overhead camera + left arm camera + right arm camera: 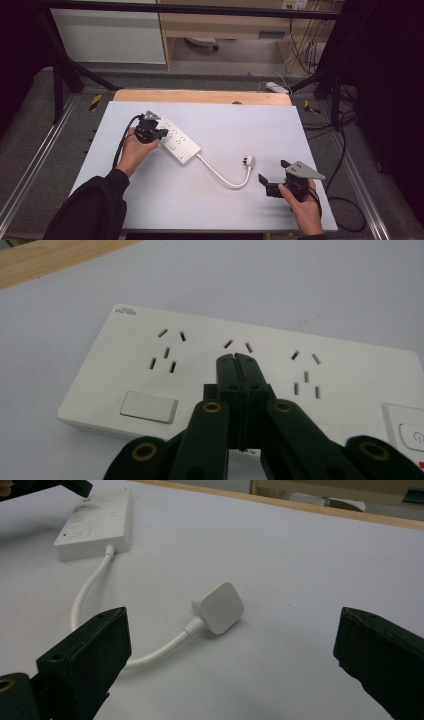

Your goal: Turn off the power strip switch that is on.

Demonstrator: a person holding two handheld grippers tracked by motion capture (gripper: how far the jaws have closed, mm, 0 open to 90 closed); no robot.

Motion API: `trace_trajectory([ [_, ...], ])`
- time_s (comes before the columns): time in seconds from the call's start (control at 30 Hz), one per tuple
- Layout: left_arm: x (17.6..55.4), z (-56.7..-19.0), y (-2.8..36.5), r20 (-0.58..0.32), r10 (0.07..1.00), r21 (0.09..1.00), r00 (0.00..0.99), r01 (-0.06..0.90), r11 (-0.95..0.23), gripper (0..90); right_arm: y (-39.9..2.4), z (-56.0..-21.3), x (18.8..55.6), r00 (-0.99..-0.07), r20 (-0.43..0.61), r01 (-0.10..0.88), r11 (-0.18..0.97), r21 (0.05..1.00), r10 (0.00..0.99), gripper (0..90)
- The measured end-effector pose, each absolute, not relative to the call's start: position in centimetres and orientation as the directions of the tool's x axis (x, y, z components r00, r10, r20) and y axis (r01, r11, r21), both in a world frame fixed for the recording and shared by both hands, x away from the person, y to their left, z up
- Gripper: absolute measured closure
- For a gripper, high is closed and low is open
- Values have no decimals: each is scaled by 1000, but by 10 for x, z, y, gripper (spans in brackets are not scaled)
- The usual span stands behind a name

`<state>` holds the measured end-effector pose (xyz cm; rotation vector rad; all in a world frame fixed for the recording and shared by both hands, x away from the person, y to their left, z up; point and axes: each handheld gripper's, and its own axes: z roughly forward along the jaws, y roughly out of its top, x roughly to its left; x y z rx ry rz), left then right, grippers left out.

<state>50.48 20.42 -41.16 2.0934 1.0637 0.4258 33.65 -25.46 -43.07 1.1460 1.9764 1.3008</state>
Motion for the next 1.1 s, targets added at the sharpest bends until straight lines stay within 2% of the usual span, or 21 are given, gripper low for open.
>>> trace_trajectory([
  [0.2, 504, -410, 205, -69, 791, 738, 608, 564, -370, 888, -254, -432, 337, -515, 31, 377, 194, 906, 857, 24],
  [0.27, 503, -408, 205, -71, 789, 743, 611, 559, -367, 799, -254, -432, 337, -514, 31, 378, 194, 905, 857, 24],
  [0.53, 496, -396, 208, -73, 794, 775, 604, 535, -336, 629, -255, -432, 337, -508, 30, 382, 194, 903, 861, 24],
  [0.63, 496, -394, 210, -94, 796, 763, 598, 557, -329, 537, -255, -432, 337, -509, 31, 382, 194, 903, 860, 24],
  [0.97, 491, -383, 214, -115, 801, 798, 588, 535, -279, 343, -255, -432, 337, -507, 28, 388, 200, 900, 861, 24],
  [1.1, 490, -379, 214, -137, 798, 798, 586, 543, -261, 178, -255, -433, 337, -511, 26, 392, 206, 896, 859, 24],
])
